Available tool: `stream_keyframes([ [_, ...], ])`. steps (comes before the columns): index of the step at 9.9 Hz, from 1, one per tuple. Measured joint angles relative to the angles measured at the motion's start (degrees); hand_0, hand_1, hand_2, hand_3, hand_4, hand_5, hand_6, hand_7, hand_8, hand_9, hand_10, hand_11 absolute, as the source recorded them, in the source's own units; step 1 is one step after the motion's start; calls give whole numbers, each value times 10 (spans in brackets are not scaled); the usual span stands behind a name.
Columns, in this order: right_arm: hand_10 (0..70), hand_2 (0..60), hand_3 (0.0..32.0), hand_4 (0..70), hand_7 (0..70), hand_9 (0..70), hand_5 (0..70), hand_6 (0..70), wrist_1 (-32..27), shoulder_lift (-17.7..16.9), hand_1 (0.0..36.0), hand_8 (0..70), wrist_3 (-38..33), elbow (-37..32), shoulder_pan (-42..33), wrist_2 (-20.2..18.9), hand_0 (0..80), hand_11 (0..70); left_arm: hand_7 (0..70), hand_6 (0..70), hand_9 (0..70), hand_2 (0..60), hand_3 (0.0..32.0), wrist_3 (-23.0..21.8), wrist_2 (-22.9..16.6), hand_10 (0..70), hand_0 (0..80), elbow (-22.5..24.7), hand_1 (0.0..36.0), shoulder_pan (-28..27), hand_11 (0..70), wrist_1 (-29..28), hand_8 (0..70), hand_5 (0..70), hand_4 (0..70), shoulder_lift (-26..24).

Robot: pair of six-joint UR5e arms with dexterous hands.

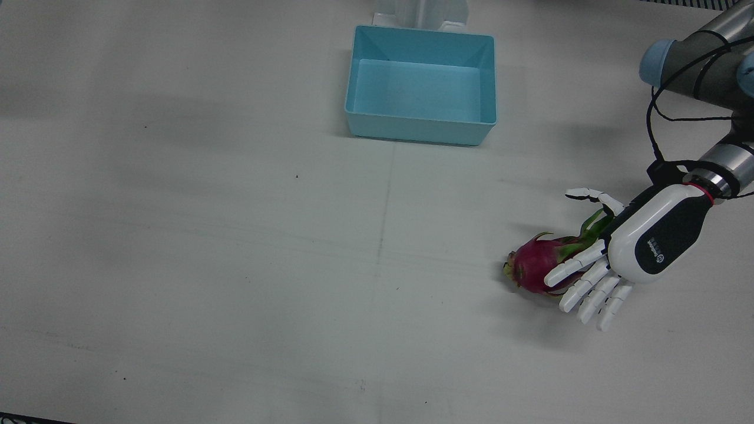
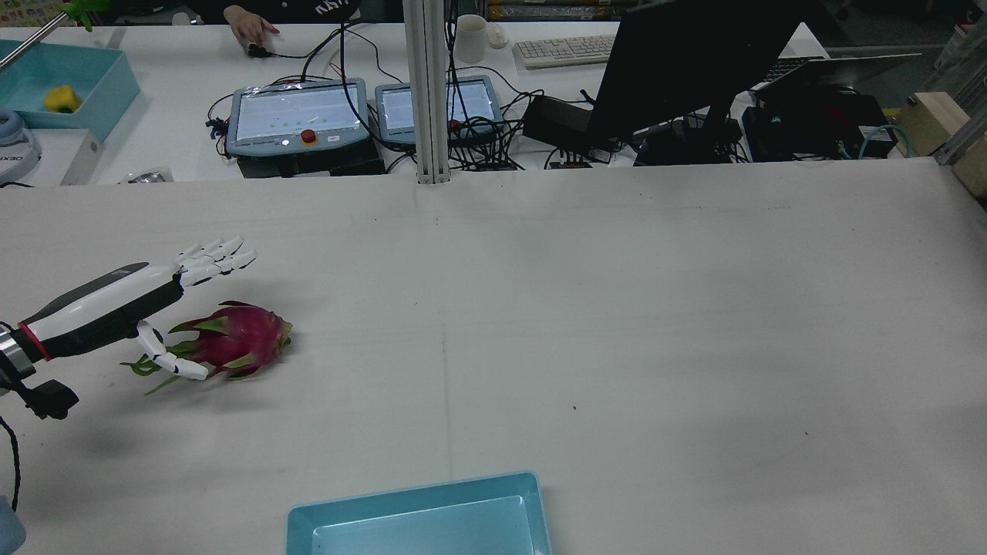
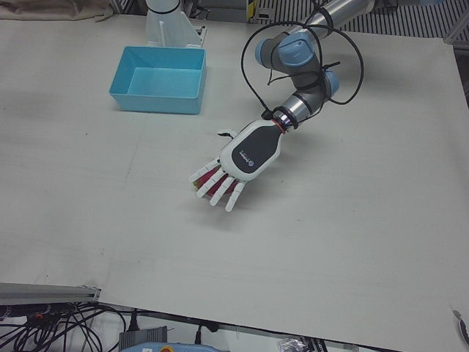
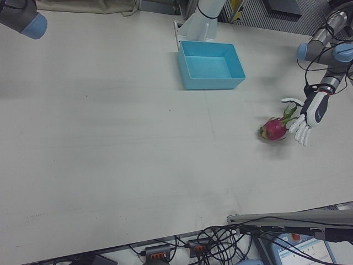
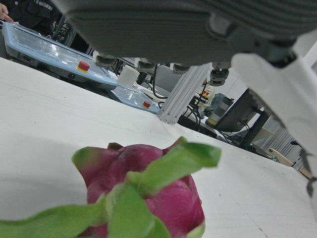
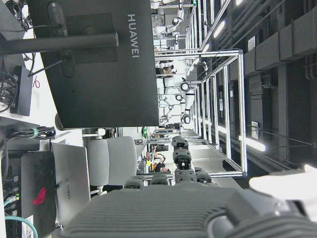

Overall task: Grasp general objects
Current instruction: 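Move the left hand over the pink dragon fruit, fingers open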

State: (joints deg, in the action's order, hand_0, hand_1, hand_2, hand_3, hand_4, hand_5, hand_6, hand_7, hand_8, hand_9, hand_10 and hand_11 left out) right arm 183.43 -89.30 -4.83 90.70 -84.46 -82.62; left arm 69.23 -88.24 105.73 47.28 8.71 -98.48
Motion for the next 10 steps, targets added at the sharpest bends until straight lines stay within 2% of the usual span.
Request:
stream_keyframes([
  [3,0,0,0,0,0,0,0,0,0,0,0,0,0,0,0,0,0,0,0,0,0,204,316,47,40,0,535,1,289,-26,0,55,0,0,0,-26],
  [5,0,0,0,0,0,0,0,0,0,0,0,0,0,0,0,0,0,0,0,0,0,212,320,68,76,0,547,-3,302,-48,0,90,0,0,0,-45],
  [8,0,0,0,0,0,0,0,0,0,0,0,0,0,0,0,0,0,0,0,0,0,216,320,98,99,0,545,-5,302,-62,0,111,0,0,0,-57],
  [9,0,0,0,0,0,0,0,0,0,0,0,0,0,0,0,0,0,0,0,0,0,217,320,106,110,0,553,-7,309,-71,0,116,0,0,0,-58],
  [10,0,0,0,0,0,0,0,0,0,0,0,0,0,0,0,0,0,0,0,0,0,233,320,115,119,0,583,-9,339,-78,0,120,0,0,0,-60],
])
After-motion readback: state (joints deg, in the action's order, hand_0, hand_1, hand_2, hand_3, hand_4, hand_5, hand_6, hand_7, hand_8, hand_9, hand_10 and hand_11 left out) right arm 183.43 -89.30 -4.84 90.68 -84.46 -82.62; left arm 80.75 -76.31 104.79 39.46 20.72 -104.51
